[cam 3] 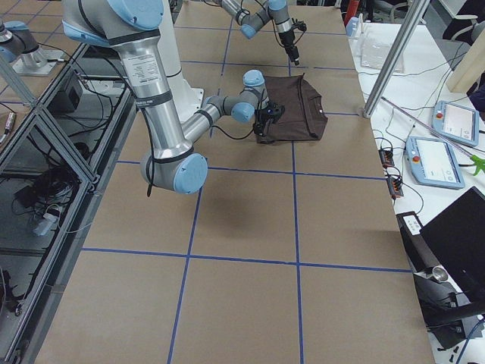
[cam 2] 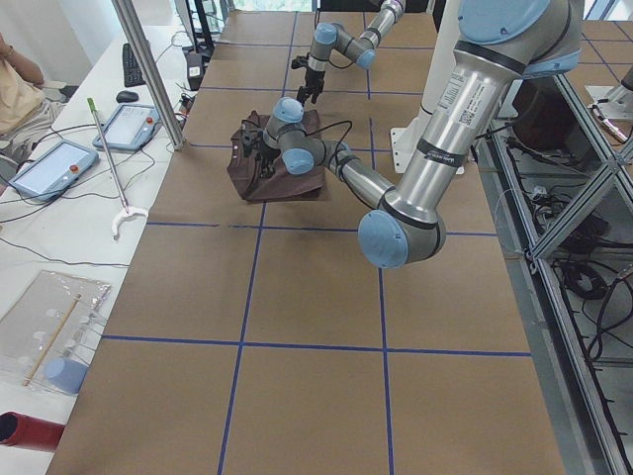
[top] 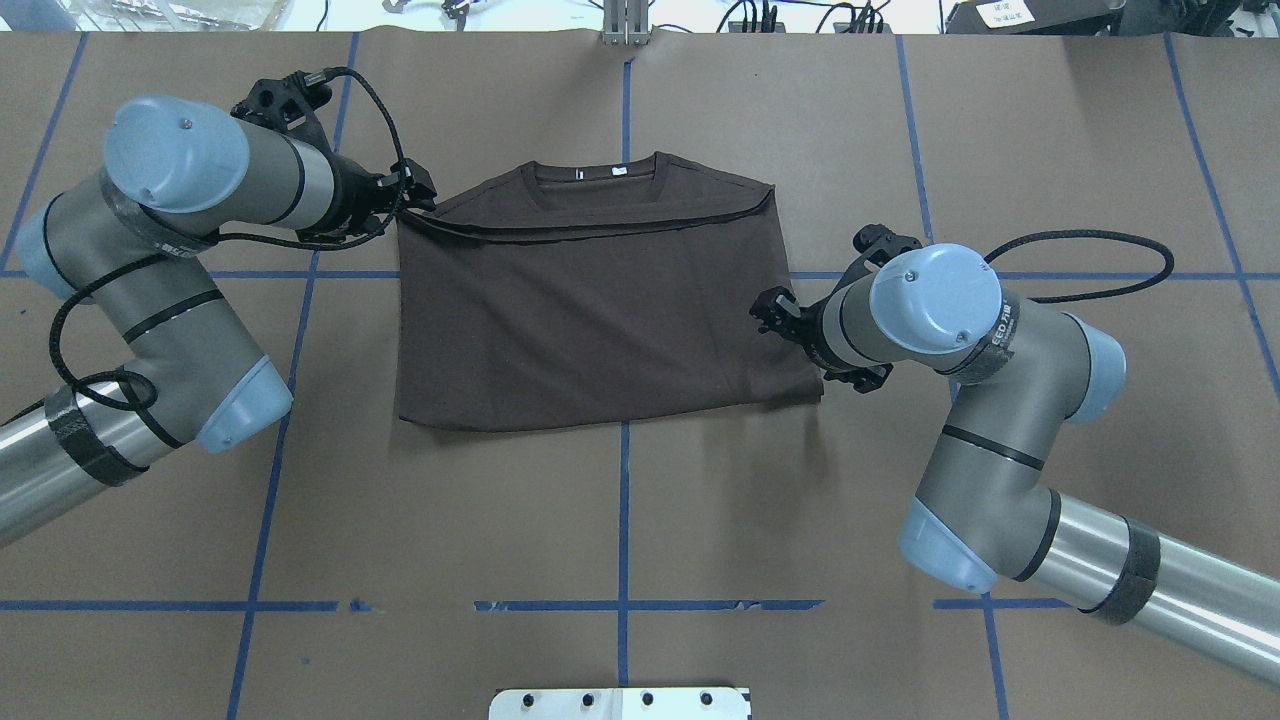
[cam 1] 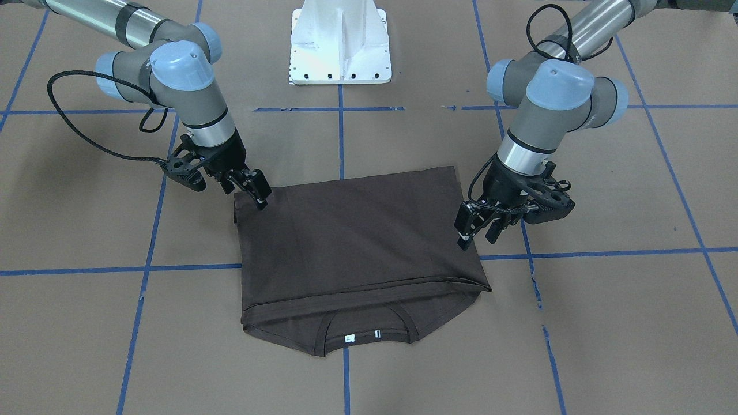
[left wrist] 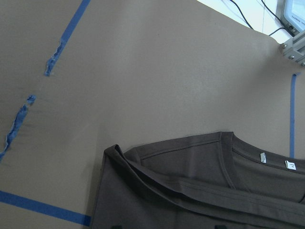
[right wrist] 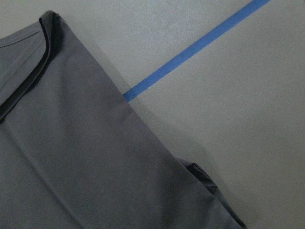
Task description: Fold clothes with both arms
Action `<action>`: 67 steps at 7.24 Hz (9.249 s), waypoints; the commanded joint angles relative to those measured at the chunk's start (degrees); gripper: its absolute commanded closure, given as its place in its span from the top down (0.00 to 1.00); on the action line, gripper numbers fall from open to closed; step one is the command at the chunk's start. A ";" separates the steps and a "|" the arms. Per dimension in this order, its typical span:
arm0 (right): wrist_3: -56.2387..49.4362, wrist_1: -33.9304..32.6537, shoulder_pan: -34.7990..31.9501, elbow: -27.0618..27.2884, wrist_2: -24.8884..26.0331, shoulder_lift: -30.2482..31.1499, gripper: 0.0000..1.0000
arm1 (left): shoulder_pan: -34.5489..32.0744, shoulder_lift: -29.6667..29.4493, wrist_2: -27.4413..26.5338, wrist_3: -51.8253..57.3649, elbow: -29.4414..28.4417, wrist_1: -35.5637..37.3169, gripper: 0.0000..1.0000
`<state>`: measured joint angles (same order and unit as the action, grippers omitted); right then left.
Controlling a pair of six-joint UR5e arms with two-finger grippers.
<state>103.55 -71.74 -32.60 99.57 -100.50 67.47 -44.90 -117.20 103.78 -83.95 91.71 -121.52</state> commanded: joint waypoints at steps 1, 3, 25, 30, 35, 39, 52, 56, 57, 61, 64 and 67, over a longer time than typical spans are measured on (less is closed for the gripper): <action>0.07 -1.55 0.61 -0.25 0.12 1.34 1.00 | 0.34 -0.13 -0.16 0.45 -0.21 -0.12 0.72; 0.16 -1.56 2.01 -0.60 0.12 1.62 0.95 | 0.34 -0.05 -0.69 0.19 0.58 0.05 0.72; 6.58 -2.87 1.40 -3.07 -0.58 0.12 0.00 | -0.01 2.59 -0.78 0.10 3.39 0.41 0.71; 5.35 -5.84 -0.27 4.43 -2.95 1.68 0.00 | -0.10 2.59 -0.78 0.01 4.09 0.49 0.71; 5.52 -13.42 21.64 33.58 -16.47 23.32 0.00 | 2.44 3.82 4.11 -2.01 8.92 1.11 0.71; 6.14 -13.33 20.60 33.14 -16.66 22.97 1.00 | 18.13 6.35 6.63 -19.97 14.97 1.28 0.72; 5.96 -13.16 12.39 31.04 -16.14 18.49 1.00 | 21.04 6.81 -3.77 -16.13 18.50 11.63 0.00; 5.61 -13.07 10.63 25.18 -2.03 10.36 1.00 | 1.61 -10.70 -3.68 -3.24 -11.80 2.03 0.00; 5.61 -13.07 8.80 20.36 -0.33 4.31 1.00 | -0.51 -17.73 -3.68 -3.41 -22.43 -2.10 0.00; 3.07 -13.51 6.06 6.11 0.04 -6.62 1.00 | -2.47 -24.92 -1.59 -3.94 -28.47 -8.56 0.67; -14.10 -15.43 9.29 -3.73 -0.75 -12.08 1.00 | -3.17 -13.87 5.81 -3.51 -12.99 -8.03 0.68; -25.84 -24.05 11.85 -5.09 -0.49 -15.61 1.00 | -3.52 -13.14 5.82 -3.24 -12.60 -7.94 0.67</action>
<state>80.78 -93.82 -21.64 94.84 -101.11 52.63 -48.35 -130.70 109.55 -87.30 78.84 -129.48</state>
